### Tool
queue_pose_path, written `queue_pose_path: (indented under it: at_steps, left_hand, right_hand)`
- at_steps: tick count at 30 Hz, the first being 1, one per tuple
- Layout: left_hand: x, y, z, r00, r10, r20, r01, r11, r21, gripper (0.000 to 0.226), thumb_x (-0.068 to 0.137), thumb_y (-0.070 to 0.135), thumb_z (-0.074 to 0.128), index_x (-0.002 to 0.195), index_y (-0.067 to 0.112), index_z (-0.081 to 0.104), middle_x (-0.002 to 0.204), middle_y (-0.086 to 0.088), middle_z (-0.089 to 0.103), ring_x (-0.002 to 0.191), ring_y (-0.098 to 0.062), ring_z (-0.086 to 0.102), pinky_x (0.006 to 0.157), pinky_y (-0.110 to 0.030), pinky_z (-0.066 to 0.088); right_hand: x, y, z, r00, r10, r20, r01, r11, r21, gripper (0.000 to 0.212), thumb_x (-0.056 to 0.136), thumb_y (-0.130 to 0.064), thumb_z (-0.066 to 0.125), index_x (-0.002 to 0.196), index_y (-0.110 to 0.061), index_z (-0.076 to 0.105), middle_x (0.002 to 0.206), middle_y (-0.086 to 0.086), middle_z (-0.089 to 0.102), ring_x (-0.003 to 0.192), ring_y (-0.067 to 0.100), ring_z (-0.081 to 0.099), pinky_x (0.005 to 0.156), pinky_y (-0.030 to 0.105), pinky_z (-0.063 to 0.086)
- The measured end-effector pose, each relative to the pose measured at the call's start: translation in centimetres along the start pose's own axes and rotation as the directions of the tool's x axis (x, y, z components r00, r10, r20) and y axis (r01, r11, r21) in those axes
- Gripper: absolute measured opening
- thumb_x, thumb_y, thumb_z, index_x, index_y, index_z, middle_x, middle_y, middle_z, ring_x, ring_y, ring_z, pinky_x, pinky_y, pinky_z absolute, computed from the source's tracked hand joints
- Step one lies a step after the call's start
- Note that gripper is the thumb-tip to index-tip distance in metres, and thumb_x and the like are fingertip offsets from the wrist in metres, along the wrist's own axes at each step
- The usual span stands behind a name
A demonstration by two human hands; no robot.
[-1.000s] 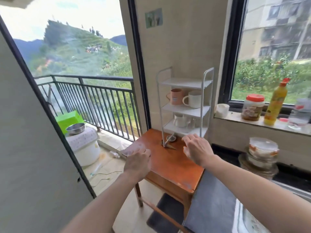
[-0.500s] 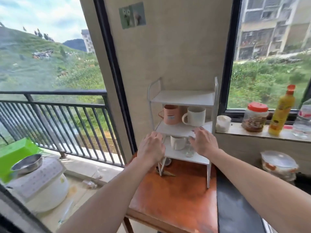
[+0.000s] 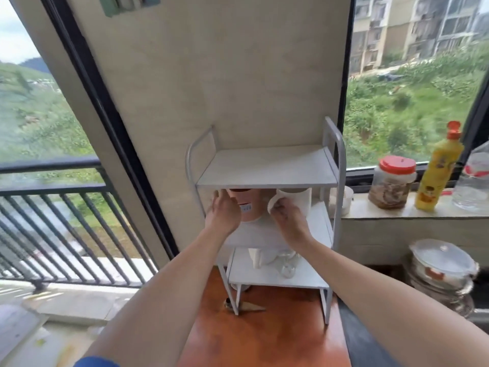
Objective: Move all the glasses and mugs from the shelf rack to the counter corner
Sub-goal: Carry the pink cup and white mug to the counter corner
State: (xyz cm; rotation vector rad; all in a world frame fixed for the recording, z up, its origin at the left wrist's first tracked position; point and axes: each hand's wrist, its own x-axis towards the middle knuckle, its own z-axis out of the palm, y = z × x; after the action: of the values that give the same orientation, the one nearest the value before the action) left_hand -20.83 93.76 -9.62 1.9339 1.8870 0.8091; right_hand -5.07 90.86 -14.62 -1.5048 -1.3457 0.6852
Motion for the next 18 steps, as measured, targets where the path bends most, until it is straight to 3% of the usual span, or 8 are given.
queue_pose_path:
  at_steps: [3, 6, 9, 11, 13, 15, 18]
  left_hand:
    - [1.3, -0.2, 0.6, 0.999, -0.029, 0.032, 0.031, 0.998, -0.062, 0.044, 0.096, 0.022, 0.030, 0.138, 0.012, 0.034, 0.137, -0.019, 0.039, 0.129, -0.037, 0.034, 0.103, -0.049, 0.031]
    - [2.1, -0.5, 0.5, 0.999, 0.030, -0.024, -0.032, 0.995, -0.090, 0.043, 0.099, 0.024, 0.030, 0.133, 0.003, 0.045, 0.137, -0.023, 0.044, 0.127, -0.039, 0.036, 0.103, -0.047, 0.030]
    - [2.6, -0.3, 0.4, 0.996, -0.075, 0.051, 0.085, 0.967, -0.242, 0.047, 0.098, 0.037, 0.033, 0.128, 0.006, 0.051, 0.131, -0.020, 0.054, 0.120, -0.037, 0.048, 0.099, -0.041, 0.039]
    - [2.3, -0.3, 0.5, 0.986, -0.116, 0.123, 0.151, 0.932, -0.330, 0.044, 0.097, 0.039, 0.036, 0.124, 0.008, 0.050, 0.125, -0.020, 0.058, 0.113, -0.037, 0.054, 0.095, -0.044, 0.046]
    - [1.8, -0.6, 0.4, 0.972, -0.159, 0.171, 0.218, 0.880, -0.422, 0.041, 0.096, 0.041, 0.041, 0.122, 0.010, 0.047, 0.117, -0.018, 0.061, 0.103, -0.037, 0.059, 0.079, -0.044, 0.054]
    - [1.4, -0.6, 0.2, 0.956, -0.189, 0.224, 0.280, 0.813, -0.510, 0.036, 0.095, 0.041, 0.046, 0.115, 0.012, 0.046, 0.112, -0.015, 0.061, 0.095, -0.034, 0.063, 0.056, -0.034, 0.054]
    - [0.4, -0.5, 0.2, 0.945, -0.204, 0.255, 0.318, 0.752, -0.578, 0.033, 0.096, 0.038, 0.048, 0.115, 0.011, 0.047, 0.105, -0.009, 0.058, 0.086, -0.027, 0.059, 0.046, -0.027, 0.048]
  right_hand:
    - [-0.3, 0.1, -0.5, 1.000, 0.021, -0.017, -0.020, 0.998, 0.066, 0.011, 0.095, -0.024, 0.054, 0.095, -0.016, 0.062, 0.092, 0.000, 0.066, 0.086, 0.019, 0.059, 0.074, 0.034, 0.046]
    - [-1.2, 0.3, -1.6, 0.999, 0.030, -0.019, -0.028, 0.996, 0.086, 0.028, 0.096, -0.026, 0.053, 0.073, -0.011, 0.056, 0.069, 0.004, 0.056, 0.067, 0.019, 0.050, 0.061, 0.033, 0.034]
    - [-2.2, 0.3, -2.6, 0.995, 0.085, -0.043, -0.081, 0.991, 0.105, 0.039, 0.097, -0.031, 0.051, 0.069, -0.005, 0.059, 0.065, 0.004, 0.058, 0.063, 0.020, 0.051, 0.060, 0.033, 0.036]
    - [-2.6, 0.2, -3.1, 0.987, 0.146, -0.065, -0.137, 0.983, 0.126, 0.042, 0.098, -0.033, 0.049, 0.078, 0.003, 0.061, 0.066, 0.007, 0.055, 0.064, 0.021, 0.050, 0.061, 0.036, 0.037]
    - [-2.8, 0.0, -3.7, 0.971, 0.227, -0.074, -0.209, 0.958, 0.196, 0.041, 0.097, -0.032, 0.050, 0.085, 0.005, 0.063, 0.065, 0.007, 0.053, 0.063, 0.021, 0.049, 0.059, 0.036, 0.040]
    - [-3.0, -0.4, -4.2, 0.947, 0.318, -0.050, -0.292, 0.913, 0.285, 0.037, 0.095, -0.035, 0.053, 0.080, -0.003, 0.065, 0.059, 0.004, 0.052, 0.056, 0.016, 0.049, 0.054, 0.030, 0.043]
    - [-3.3, -1.0, -4.2, 0.912, 0.411, 0.009, -0.386, 0.848, 0.364, 0.032, 0.090, -0.037, 0.058, 0.072, -0.010, 0.063, 0.054, 0.002, 0.052, 0.052, 0.016, 0.049, 0.055, 0.028, 0.049]
